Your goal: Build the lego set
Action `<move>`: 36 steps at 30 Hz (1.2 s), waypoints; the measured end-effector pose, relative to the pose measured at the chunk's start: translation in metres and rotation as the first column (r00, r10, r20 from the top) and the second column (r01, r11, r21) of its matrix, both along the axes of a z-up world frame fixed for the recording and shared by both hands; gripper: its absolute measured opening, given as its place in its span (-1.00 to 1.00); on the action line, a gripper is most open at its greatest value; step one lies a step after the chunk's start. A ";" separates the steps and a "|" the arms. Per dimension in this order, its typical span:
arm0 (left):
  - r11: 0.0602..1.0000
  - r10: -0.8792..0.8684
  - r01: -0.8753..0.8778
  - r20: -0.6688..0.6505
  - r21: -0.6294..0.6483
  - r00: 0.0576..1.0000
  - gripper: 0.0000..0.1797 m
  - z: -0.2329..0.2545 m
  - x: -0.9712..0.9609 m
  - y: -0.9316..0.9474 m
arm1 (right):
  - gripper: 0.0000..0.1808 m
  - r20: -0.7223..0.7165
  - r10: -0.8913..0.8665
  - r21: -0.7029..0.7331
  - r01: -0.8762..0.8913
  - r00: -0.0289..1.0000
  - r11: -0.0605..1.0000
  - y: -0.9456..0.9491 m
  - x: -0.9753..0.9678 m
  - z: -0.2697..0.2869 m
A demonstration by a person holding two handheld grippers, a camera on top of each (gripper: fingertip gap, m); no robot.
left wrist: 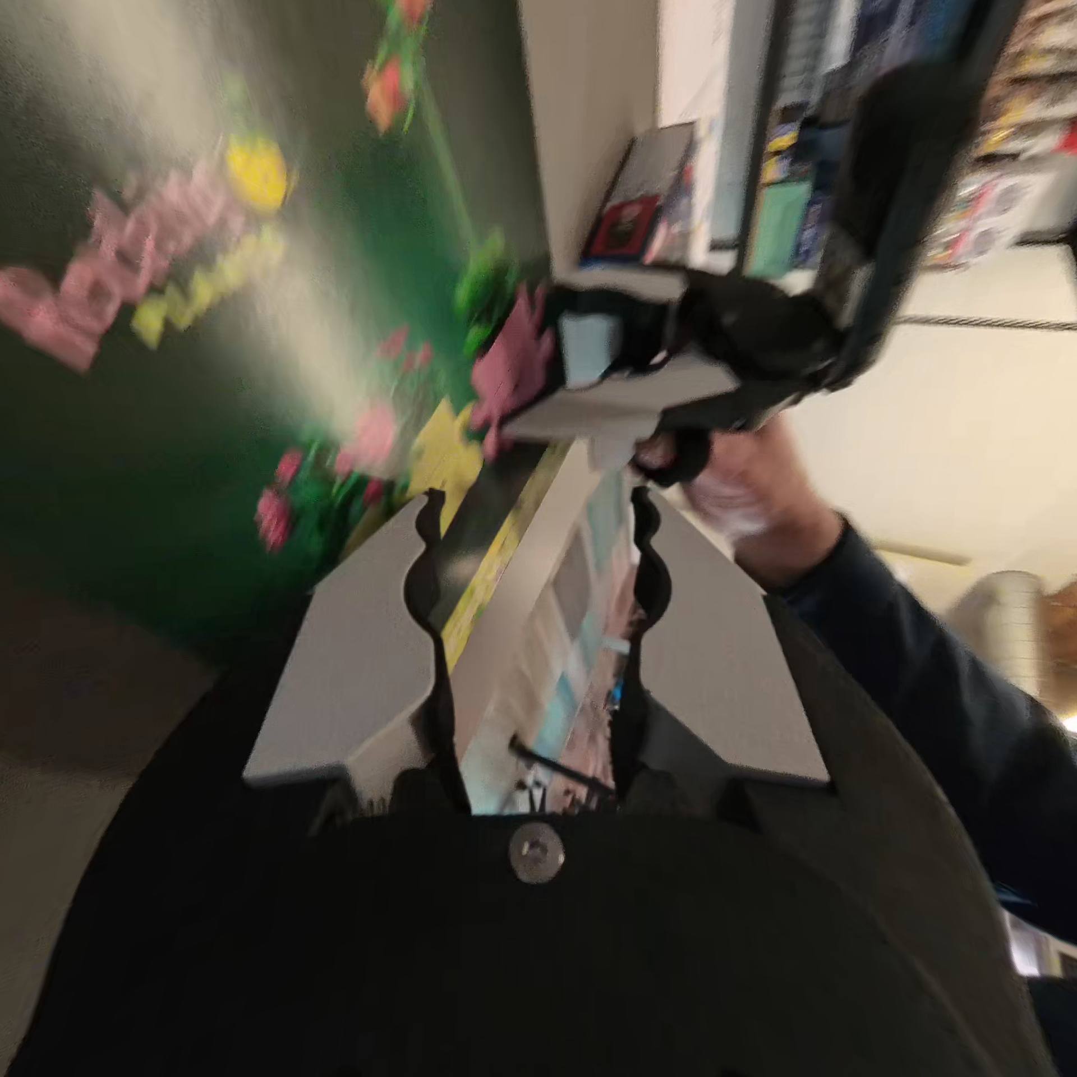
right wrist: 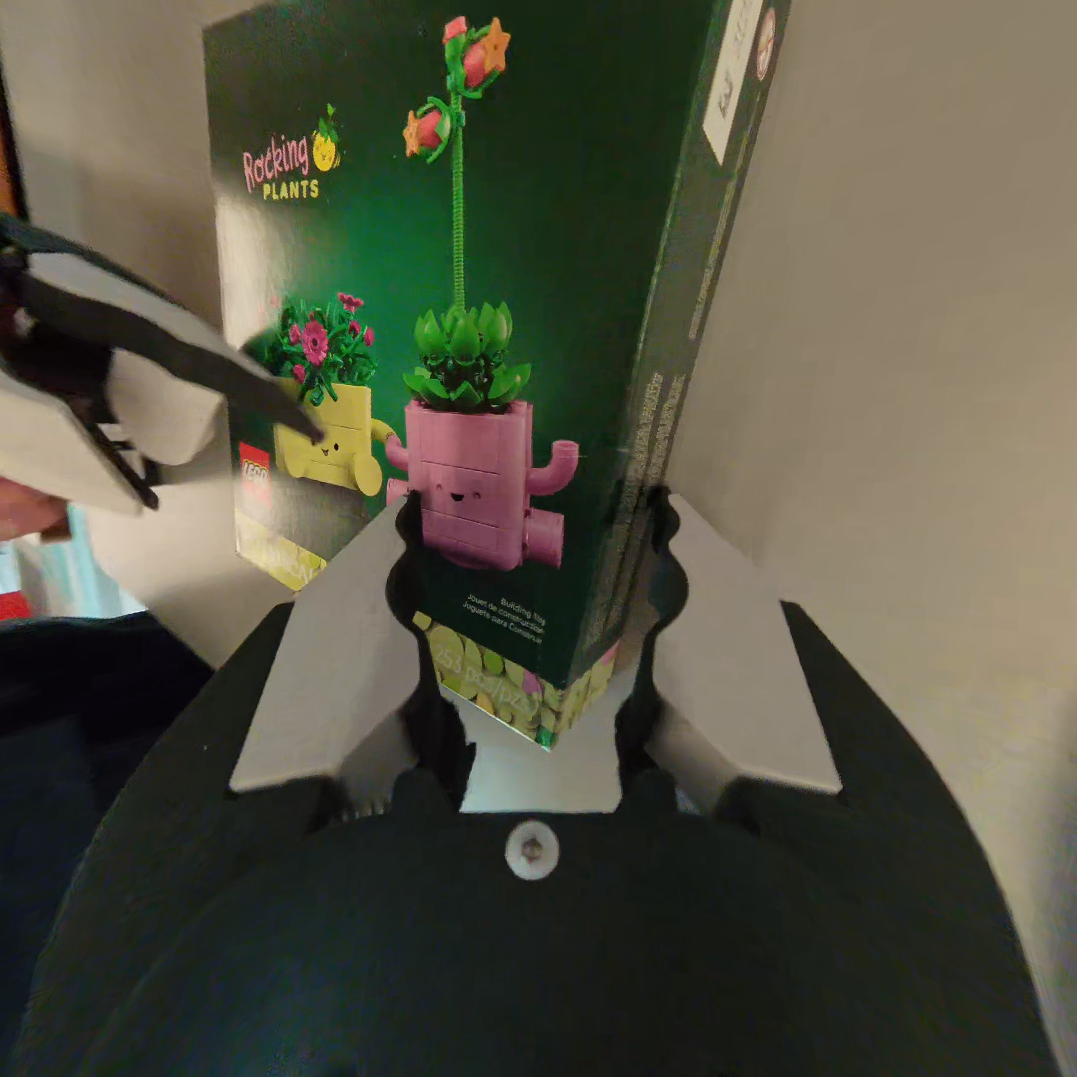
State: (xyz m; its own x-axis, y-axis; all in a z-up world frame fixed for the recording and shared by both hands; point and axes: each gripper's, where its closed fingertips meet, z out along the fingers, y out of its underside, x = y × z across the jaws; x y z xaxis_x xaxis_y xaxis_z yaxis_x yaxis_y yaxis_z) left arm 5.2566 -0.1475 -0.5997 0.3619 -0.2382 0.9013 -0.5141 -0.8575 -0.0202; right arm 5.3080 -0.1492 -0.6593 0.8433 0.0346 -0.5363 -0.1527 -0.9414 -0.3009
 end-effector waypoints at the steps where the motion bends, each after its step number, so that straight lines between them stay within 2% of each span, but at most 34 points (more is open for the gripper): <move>1: 1.000 -0.007 0.006 0.029 0.004 1.000 -0.29 0.000 -0.003 -0.004 | -0.13 -0.004 -0.013 0.026 0.013 1.000 1.000 -0.002 -0.009 0.001; 3: 0.995 -0.080 0.080 -0.003 0.056 0.997 -0.55 -0.012 -0.019 -0.020 | -0.17 -0.028 -0.018 0.038 0.019 0.999 0.999 -0.009 -0.027 0.000; 5: 0.993 -0.080 0.079 0.007 0.089 0.997 -0.52 -0.010 -0.027 -0.028 | -0.18 -0.042 -0.017 0.035 0.019 0.999 0.999 -0.016 -0.039 0.001; 8: 0.980 -0.015 0.021 -0.031 0.195 0.999 -0.26 0.005 -0.041 -0.027 | -0.18 -0.054 -0.024 0.028 0.026 0.998 0.999 -0.026 -0.047 0.001; 10: 0.935 0.009 0.046 -0.153 0.351 0.988 0.06 0.009 -0.065 -0.018 | -0.18 -0.057 -0.029 0.029 0.030 0.998 0.999 -0.032 -0.050 0.001; 12: 0.882 0.056 0.057 -0.224 0.467 0.973 0.18 0.012 -0.090 -0.006 | -0.18 -0.050 -0.023 0.026 0.024 0.998 0.999 -0.036 -0.051 0.001; 13: 0.879 0.080 0.046 -0.242 0.475 0.967 0.24 0.009 -0.099 -0.004 | -0.17 -0.050 -0.018 0.024 0.019 0.999 1.000 -0.037 -0.052 0.002; 14: 0.904 0.091 0.030 -0.261 0.426 0.961 0.25 0.002 -0.105 -0.008 | -0.17 -0.052 -0.013 0.023 0.014 0.999 1.000 -0.038 -0.053 0.002; 17: 0.982 0.047 0.014 -0.316 0.188 0.948 0.29 -0.034 -0.110 -0.040 | -0.18 -0.064 -0.025 0.020 0.026 0.998 0.999 -0.038 -0.058 0.002; 18: 0.989 0.028 0.020 -0.323 0.144 0.946 0.29 -0.044 -0.110 -0.050 | -0.16 -0.060 -0.040 0.026 0.042 0.997 0.999 -0.038 -0.058 0.002; 19: 0.981 0.078 -0.019 -0.301 0.193 0.950 0.14 -0.046 -0.108 -0.044 | -0.13 -0.056 -0.077 0.041 0.080 0.995 0.996 -0.035 -0.054 0.003; 20: 0.977 0.131 -0.077 -0.269 0.200 0.954 0.12 -0.045 -0.105 -0.040 | -0.08 -0.084 -0.121 0.042 0.125 0.989 0.991 -0.033 -0.053 0.005; 22: 0.976 0.179 -0.140 -0.245 0.166 0.953 0.17 -0.042 -0.103 -0.040 | -0.11 -0.098 -0.143 0.023 0.146 0.985 0.989 -0.035 -0.050 0.005; 25: 0.976 0.134 -0.085 -0.246 0.198 0.960 0.17 -0.038 -0.104 -0.046 | -0.09 -0.055 -0.112 0.014 0.113 0.992 0.994 -0.038 -0.053 0.008; 27: 0.973 0.139 -0.091 -0.224 0.212 0.965 0.19 -0.027 -0.100 -0.045 | -0.11 -0.025 -0.127 0.063 0.129 0.992 0.990 -0.032 -0.048 0.022; 29: 0.965 0.164 -0.119 -0.185 0.234 0.969 0.14 -0.009 -0.095 -0.038 | -0.13 -0.030 -0.178 0.125 0.180 0.984 0.976 -0.020 -0.041 0.046; 31: 0.950 0.183 -0.137 -0.145 0.280 0.972 0.19 0.017 -0.090 -0.025 | -0.09 -0.038 -0.202 0.159 0.206 0.979 0.966 -0.008 -0.037 0.077; 36: 0.882 0.290 -0.266 -0.004 0.388 0.957 0.22 0.102 -0.088 0.032 | -0.09 0.053 -0.188 0.334 0.160 0.981 0.929 0.036 -0.040 0.168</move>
